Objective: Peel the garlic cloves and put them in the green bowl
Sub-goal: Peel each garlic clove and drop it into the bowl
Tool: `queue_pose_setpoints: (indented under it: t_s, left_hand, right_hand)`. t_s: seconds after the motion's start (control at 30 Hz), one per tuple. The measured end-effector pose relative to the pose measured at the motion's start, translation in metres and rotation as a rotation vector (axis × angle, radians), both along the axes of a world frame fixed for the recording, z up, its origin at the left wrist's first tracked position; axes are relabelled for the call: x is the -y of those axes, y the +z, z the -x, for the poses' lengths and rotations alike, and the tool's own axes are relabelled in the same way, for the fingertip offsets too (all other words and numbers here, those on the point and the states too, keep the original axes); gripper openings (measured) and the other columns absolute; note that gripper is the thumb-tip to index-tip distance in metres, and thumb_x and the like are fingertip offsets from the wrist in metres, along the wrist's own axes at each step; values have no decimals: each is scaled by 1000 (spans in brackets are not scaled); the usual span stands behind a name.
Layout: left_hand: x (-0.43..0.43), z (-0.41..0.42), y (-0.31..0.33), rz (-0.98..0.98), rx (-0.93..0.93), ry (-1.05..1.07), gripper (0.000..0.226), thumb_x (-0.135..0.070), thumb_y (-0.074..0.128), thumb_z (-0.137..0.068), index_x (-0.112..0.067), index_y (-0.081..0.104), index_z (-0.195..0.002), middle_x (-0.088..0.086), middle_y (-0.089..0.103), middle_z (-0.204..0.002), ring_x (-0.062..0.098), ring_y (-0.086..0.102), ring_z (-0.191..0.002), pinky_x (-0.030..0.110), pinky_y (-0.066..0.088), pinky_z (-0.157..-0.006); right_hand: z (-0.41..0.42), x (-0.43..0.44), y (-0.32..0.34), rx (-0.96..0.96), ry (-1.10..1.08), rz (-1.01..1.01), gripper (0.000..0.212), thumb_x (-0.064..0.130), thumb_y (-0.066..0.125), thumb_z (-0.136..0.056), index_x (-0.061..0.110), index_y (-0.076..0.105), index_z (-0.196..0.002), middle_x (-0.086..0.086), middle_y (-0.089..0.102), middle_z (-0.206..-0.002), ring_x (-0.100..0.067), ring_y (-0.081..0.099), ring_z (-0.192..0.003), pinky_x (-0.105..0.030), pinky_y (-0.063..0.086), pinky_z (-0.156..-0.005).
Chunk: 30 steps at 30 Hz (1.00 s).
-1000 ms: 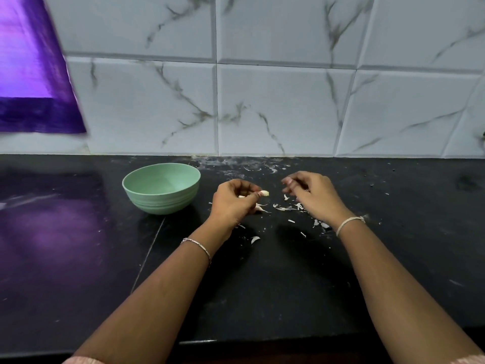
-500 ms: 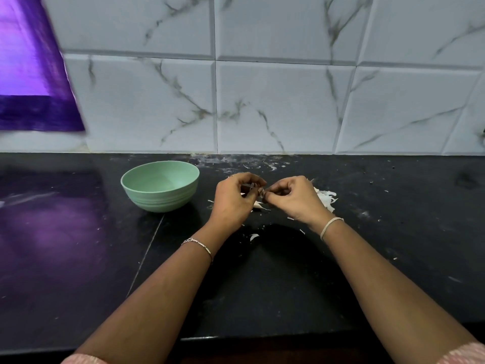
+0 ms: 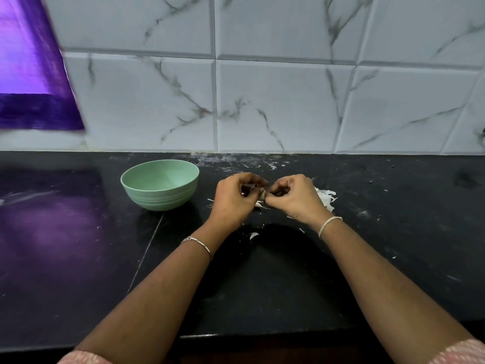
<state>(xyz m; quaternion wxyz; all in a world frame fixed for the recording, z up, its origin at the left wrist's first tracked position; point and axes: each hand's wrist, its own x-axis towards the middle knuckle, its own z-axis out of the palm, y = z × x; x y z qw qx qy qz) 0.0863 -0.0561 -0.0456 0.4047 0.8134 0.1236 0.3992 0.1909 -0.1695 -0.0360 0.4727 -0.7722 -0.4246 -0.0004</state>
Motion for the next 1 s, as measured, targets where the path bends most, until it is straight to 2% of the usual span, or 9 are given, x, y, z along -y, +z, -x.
queue_pose_setpoints:
  t_s: [0.17, 0.23, 0.33, 0.43, 0.5, 0.57, 0.7, 0.83, 1.0]
  left_hand:
    - [-3, 0, 1, 353, 58, -144, 20, -1, 72, -83, -21, 72, -86, 2, 71, -79, 12, 64, -74, 28, 54, -74]
    - [-2, 2, 2, 490, 109, -234, 17, 4, 68, -85, -13, 70, -88, 6, 69, -77, 13, 65, -70, 22, 54, -69]
    - [0, 3, 5, 574, 150, -297, 16, 9, 65, -85, -7, 67, -88, 9, 67, -77, 11, 66, -67, 17, 53, -66]
    - [-2, 3, 5, 542, 150, -274, 16, 7, 66, -86, -9, 68, -88, 7, 68, -79, 10, 66, -71, 18, 54, -69]
    - [-6, 1, 3, 440, 123, -216, 18, 3, 69, -85, -15, 69, -89, 6, 69, -84, 12, 65, -77, 21, 54, -71]
    - [-7, 1, 3, 393, 115, -210, 22, 2, 69, -85, -19, 69, -92, 8, 67, -86, 14, 63, -77, 21, 53, -70]
    - [-8, -1, 2, 417, 130, -209, 29, 1, 72, -83, -21, 68, -101, 6, 66, -89, 14, 63, -78, 25, 56, -74]
    - [-9, -3, -2, 388, 65, -145, 18, -15, 73, -83, -31, 74, -78, -3, 71, -76, 17, 65, -75, 36, 55, -77]
    - [-9, -4, -1, 396, 80, -166, 17, -8, 70, -87, -23, 72, -82, -1, 69, -75, 13, 66, -74, 29, 53, -71]
  right_hand:
    - [0, -2, 2, -68, -4, -78, 5, 11, 74, -73, 10, 72, -68, 4, 64, -56, -1, 52, -51, -18, 43, -56]
    - [0, -2, 2, -148, 19, -121, 5, 7, 73, -73, 10, 72, -69, 5, 64, -56, -4, 54, -54, -22, 45, -58]
    - [1, -2, 2, -223, 47, -150, 9, 4, 72, -74, 11, 71, -69, -1, 66, -61, -12, 59, -60, -28, 49, -62]
    - [2, 0, 5, -342, 119, -149, 5, 4, 69, -84, 5, 71, -79, -4, 69, -66, -9, 61, -59, -21, 49, -61]
    - [2, 3, 7, -408, 176, -123, 10, 14, 70, -88, 4, 71, -84, -4, 72, -72, -8, 62, -63, -17, 48, -60]
    - [2, 4, 8, -410, 193, -114, 15, 18, 72, -86, 3, 72, -86, -3, 72, -72, -7, 62, -63, -15, 49, -59]
    - [4, 5, 8, -399, 189, -129, 14, 12, 71, -87, -2, 72, -92, -3, 73, -73, -6, 66, -63, -14, 50, -59]
    - [8, 5, 9, -411, 184, -166, 6, 1, 66, -89, -2, 70, -91, -3, 72, -71, -5, 68, -62, -13, 49, -57]
    - [7, 5, 9, -364, 145, -153, 3, 7, 70, -86, 7, 72, -84, -1, 74, -71, -7, 69, -66, -18, 53, -62]
